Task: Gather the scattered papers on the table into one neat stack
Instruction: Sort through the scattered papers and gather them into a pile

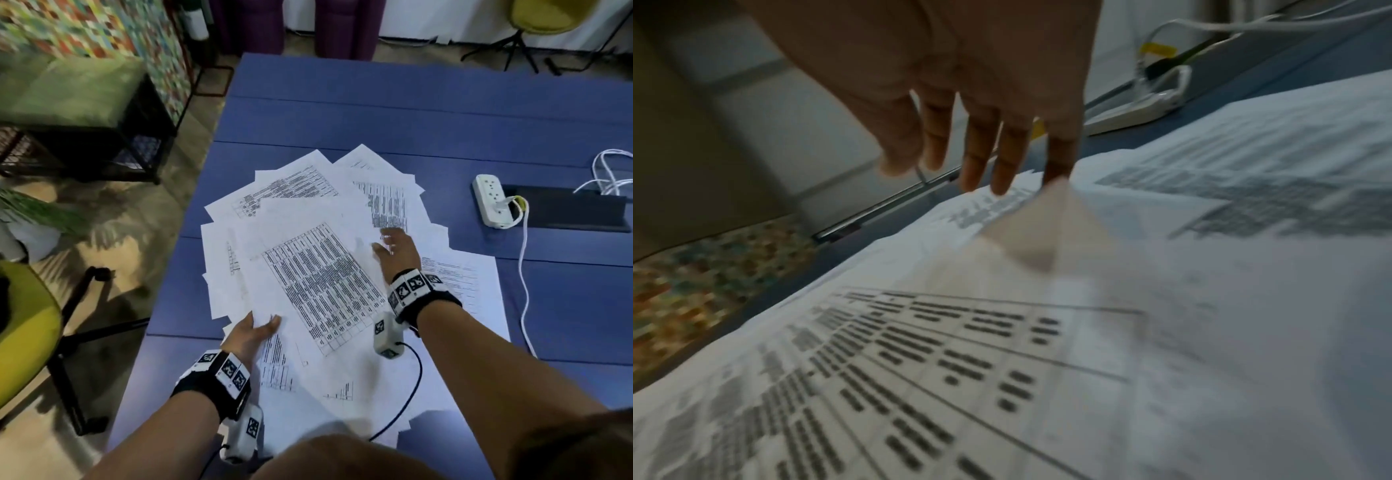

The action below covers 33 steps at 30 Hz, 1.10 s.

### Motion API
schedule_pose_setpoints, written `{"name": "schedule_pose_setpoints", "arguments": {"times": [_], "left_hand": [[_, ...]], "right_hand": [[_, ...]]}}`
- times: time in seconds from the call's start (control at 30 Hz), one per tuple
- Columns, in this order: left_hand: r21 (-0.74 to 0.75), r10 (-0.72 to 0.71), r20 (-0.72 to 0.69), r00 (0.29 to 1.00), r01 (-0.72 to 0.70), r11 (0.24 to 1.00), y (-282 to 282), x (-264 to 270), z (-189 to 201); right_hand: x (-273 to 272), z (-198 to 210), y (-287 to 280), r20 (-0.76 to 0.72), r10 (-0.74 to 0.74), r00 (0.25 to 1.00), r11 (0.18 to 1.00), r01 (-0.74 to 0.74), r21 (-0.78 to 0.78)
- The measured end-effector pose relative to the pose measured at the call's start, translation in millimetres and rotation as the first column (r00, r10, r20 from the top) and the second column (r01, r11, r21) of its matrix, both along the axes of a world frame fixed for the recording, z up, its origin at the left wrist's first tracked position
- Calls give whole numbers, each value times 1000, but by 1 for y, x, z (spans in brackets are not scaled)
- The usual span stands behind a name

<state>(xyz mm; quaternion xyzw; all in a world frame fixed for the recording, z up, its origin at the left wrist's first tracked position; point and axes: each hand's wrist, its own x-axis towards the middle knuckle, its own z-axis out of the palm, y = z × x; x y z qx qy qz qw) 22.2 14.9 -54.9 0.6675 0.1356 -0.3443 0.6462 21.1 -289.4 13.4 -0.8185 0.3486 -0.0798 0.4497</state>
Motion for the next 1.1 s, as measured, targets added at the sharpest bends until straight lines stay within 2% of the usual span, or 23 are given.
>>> {"name": "schedule_pose_setpoints", "arguments": {"times": [0.1, 0.17, 0.2, 0.27, 0.33, 0.4, 0.5, 0.6, 0.7, 0.77, 0.87, 0.97, 1.03, 1.1], "left_hand": [[-52, 68, -63, 996, -71, 996, 9, 2, -26], [-78, 94, -80, 992, -100, 992, 5, 0, -17], [-101, 111, -77, 991, -119, 988, 1, -2, -11], [-157, 119, -32, 992, -123, 980, -7, -6, 1], [-206, 115, 7, 993, -111, 972, -13, -10, 9], [-227, 120, 33, 992, -109, 968, -13, -12, 8], [-167, 80, 95, 992, -63, 984, -9, -11, -1], [-186, 121, 53, 991, -109, 976, -12, -10, 0], [-161, 162, -33, 986, -165, 973, -14, -11, 3], [-75, 114, 37, 993, -111, 991, -9, -9, -5], [13, 17, 100, 995, -19, 1000, 1, -3, -24], [11, -3, 115, 993, 2, 1000, 4, -1, -27], [14, -12, 86, 996, 11, 1000, 10, 3, -38], [7, -38, 59, 998, 38, 999, 10, 2, -29]], "right_hand": [[-25, -7, -13, -293, -150, 944, 971, 84, -226], [-46, -12, -14, -423, -177, 889, 969, 83, -232], [-54, -15, -13, -441, -165, 882, 979, 92, -182], [-64, -18, -8, -412, -117, 904, 993, 110, -43], [-69, -17, 1, -388, -56, 920, 997, 71, 25], [-71, -16, 10, -338, -46, 940, 998, 60, 30], [-76, -16, 27, -306, -51, 951, 998, 55, 5], [-84, -23, 42, -430, 149, 891, 977, -198, -73], [-85, -23, 45, -391, 326, 861, 931, -364, -26], [-81, -19, 39, -337, 287, 897, 951, -308, -10], [-71, -15, 23, -312, 98, 945, 994, -106, -10], [-58, -17, 13, -380, 112, 918, 992, -123, -5], [-51, -16, 14, -385, 131, 914, 989, -149, -18], [-45, -17, 17, -365, 164, 916, 984, -179, -5]]}}
